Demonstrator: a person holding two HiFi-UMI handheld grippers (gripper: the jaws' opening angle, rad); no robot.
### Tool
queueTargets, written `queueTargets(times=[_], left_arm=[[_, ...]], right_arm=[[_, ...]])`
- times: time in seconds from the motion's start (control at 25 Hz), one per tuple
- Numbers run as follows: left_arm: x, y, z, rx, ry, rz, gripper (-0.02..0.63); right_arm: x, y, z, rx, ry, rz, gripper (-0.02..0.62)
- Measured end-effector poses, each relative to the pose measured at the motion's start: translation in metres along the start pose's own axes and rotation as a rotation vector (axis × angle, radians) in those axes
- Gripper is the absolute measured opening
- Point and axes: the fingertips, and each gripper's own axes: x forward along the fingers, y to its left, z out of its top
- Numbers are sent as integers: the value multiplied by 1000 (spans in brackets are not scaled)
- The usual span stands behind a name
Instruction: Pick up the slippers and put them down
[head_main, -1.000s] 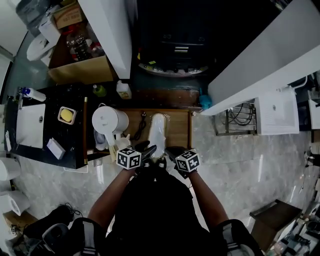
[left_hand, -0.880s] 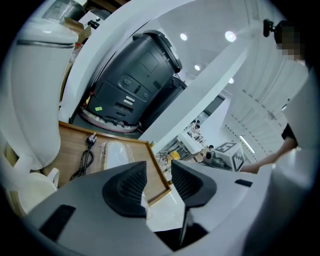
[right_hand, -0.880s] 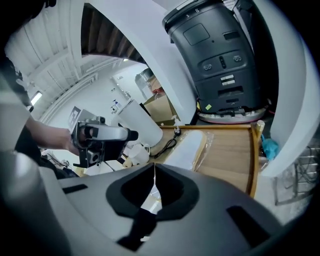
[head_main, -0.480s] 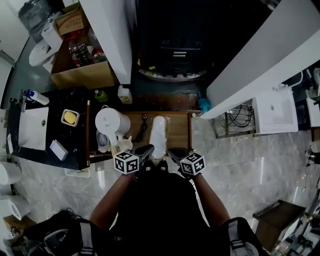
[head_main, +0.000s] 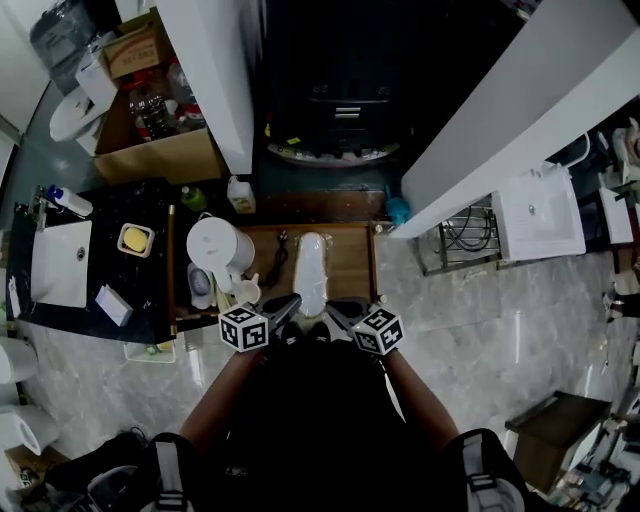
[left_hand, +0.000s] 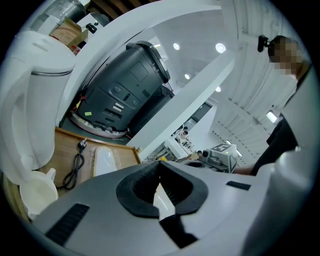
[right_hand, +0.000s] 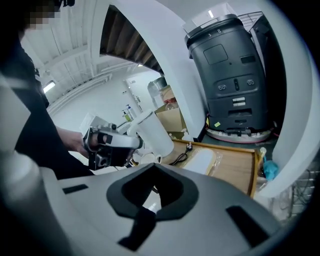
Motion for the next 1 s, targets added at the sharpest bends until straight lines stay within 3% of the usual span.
queueTargets(times=[0.56,1.0], left_arm=[[-10,-16,-5,89,53,-118,12],[-22,-12,-12,97,89,-137,12]], right_arm=[[15,22,-2,-22,-5,-30,8],[18,29,-13,6,-10,-77,6]])
